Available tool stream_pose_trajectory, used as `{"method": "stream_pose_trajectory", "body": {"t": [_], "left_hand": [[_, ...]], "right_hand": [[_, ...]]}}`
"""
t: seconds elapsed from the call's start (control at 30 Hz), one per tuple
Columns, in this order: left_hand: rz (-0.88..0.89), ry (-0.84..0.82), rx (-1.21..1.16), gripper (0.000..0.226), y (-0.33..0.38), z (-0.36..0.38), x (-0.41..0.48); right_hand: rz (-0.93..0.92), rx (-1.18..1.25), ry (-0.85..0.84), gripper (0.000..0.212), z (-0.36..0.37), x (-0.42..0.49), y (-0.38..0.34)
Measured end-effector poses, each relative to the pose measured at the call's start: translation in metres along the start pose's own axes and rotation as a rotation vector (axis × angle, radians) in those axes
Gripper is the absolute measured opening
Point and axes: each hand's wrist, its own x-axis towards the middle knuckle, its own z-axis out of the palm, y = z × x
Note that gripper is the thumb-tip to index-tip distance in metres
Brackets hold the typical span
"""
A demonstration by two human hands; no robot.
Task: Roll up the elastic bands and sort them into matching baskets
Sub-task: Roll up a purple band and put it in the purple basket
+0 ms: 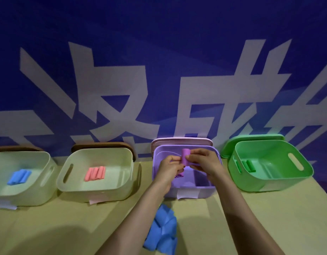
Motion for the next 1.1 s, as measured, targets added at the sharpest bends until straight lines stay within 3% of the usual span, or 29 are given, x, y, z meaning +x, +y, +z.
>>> {"method": "stream_pose_trajectory", "body": {"t": [0.13, 0.3, 0.37, 0.47, 0.63, 0.73, 1.1], "left_hand": [[-0.13, -0.027, 0.232, 0.023, -0.022, 0.001, 0.045], [-0.115, -0.163, 0.849, 0.025, -0.043, -0.007, 0.079], [-0.093, -0.214, 1.008, 0.027, -0.05, -0.008, 0.086], [-0.056, -0.241, 1.16, 0.033, -0.059, -0.009, 0.097], [-0.045, -0.25, 1.243, 0.032, -0.066, -0.008, 0.105], [-0.064, -0.265, 1.277, 0.031, -0.07, -0.006, 0.108], [-0.069, -0.299, 1.278, 0.031, -0.065, -0.005, 0.104]], "right_hand": [[0.124, -0.117, 0.067, 0.016, -0.016, 0.048, 0.025], [0.289, -0.556, 0.074, 0.023, -0.014, 0.102, 0.067], [0.295, -0.75, 0.07, 0.016, -0.008, 0.116, 0.077], [0.286, -0.86, 0.076, 0.025, -0.003, 0.127, 0.084], [0.315, -0.868, 0.078, 0.018, 0.001, 0.142, 0.088], [0.324, -0.861, 0.085, 0.03, 0.003, 0.15, 0.095], [0.386, -0.726, 0.075, 0.03, -0.001, 0.152, 0.1]]}}
